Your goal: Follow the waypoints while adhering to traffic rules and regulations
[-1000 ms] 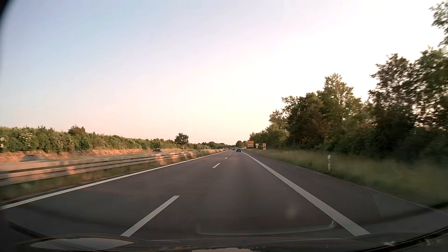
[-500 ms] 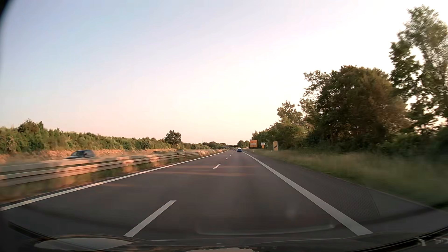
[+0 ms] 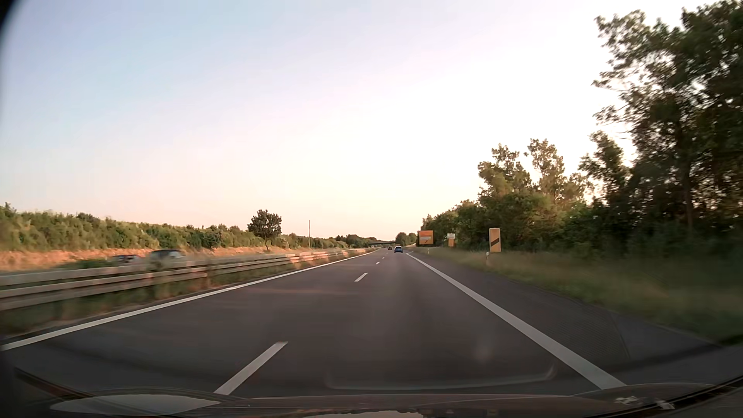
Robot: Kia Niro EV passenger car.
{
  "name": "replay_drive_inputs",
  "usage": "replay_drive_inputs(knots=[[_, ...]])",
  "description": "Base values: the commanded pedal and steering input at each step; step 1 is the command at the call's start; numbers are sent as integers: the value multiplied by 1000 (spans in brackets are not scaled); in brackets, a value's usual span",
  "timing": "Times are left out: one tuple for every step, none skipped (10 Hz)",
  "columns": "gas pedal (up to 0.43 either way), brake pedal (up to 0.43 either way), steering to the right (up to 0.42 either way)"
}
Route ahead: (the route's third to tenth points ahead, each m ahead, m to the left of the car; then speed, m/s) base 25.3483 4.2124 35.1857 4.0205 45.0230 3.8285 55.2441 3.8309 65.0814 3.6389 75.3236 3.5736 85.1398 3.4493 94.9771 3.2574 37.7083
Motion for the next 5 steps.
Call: replay_drive_inputs(knots=[[441,12,-3],[441,18,-3],[441,12,-3],[441,18,-3],[441,18,-3]])
